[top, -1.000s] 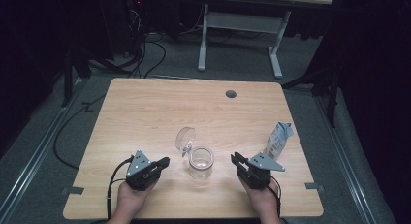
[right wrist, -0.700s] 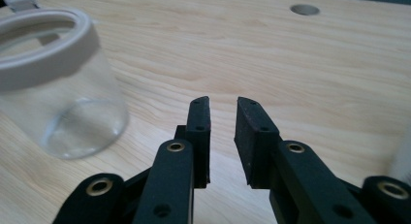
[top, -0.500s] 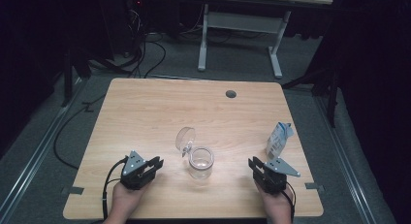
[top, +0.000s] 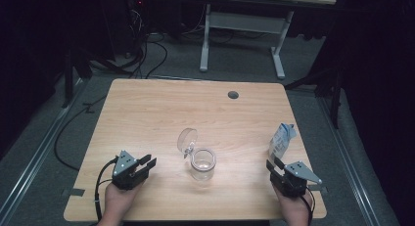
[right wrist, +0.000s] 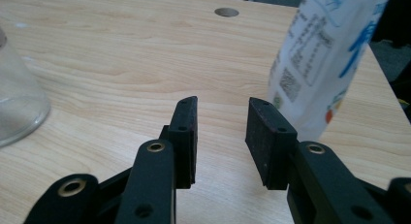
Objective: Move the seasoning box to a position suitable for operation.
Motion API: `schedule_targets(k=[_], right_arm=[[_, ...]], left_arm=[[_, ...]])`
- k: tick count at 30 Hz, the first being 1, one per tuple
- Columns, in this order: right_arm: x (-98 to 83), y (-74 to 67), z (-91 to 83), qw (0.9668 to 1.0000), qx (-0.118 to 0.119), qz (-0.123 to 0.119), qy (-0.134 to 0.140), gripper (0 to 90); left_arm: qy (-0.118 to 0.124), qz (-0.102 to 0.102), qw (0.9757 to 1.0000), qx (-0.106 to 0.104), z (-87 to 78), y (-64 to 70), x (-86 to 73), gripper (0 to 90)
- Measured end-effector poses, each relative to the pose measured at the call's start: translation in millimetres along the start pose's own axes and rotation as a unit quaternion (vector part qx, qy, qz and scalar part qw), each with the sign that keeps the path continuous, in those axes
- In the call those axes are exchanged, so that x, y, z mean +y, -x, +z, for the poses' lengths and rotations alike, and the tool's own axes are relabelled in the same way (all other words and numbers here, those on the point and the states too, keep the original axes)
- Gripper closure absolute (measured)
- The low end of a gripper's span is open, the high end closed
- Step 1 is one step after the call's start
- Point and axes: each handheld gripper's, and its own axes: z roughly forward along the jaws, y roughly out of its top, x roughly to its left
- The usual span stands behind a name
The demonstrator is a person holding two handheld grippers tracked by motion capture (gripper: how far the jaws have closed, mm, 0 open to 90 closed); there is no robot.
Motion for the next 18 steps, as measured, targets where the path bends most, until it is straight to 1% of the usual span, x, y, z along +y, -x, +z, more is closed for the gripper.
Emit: schedule_targets(k=[3, 5, 7, 10, 14, 16, 18], right_arm=[[-0.1, 4.7, -2.1, 1.0000, -0.003, 0.006, 0.002, 65.0], [-0.1, 8.1, -3.0, 0.9999, -0.007, 0.010, 0.006, 64.5], [-0.1, 11.7, -3.3, 0.9999, -0.007, 0.012, 0.003, 64.3], [-0.5, 16.0, -2.9, 0.9997, -0.017, 0.018, 0.001, 62.7], [0.2, 20.7, 1.2, 0.9995, -0.027, 0.018, -0.001, 58.6], [0.8, 21.4, 6.2, 0.9990, -0.042, 0.010, -0.010, 56.3], [2.3, 25.7, 10.9, 0.9986, -0.050, 0.016, -0.010, 53.4]], left_arm=[[0.003, -0.004, 1.0000, 0.004, -1.8, -3.0, -0.6, 68.6], [0.004, -0.003, 0.9999, 0.010, -2.4, -4.9, -1.1, 67.5], [0.003, -0.008, 0.9999, 0.013, -2.1, -7.4, -1.9, 67.0], [0.001, -0.007, 0.9999, 0.015, -1.2, -8.2, -2.3, 66.9], [0.000, -0.001, 0.9998, 0.018, 0.0, -7.1, -3.3, 66.9], [0.003, -0.002, 0.9998, 0.018, 0.1, -6.7, -3.7, 67.0], [0.004, 0.000, 0.9998, 0.018, 0.6, -6.2, -4.4, 66.9]])
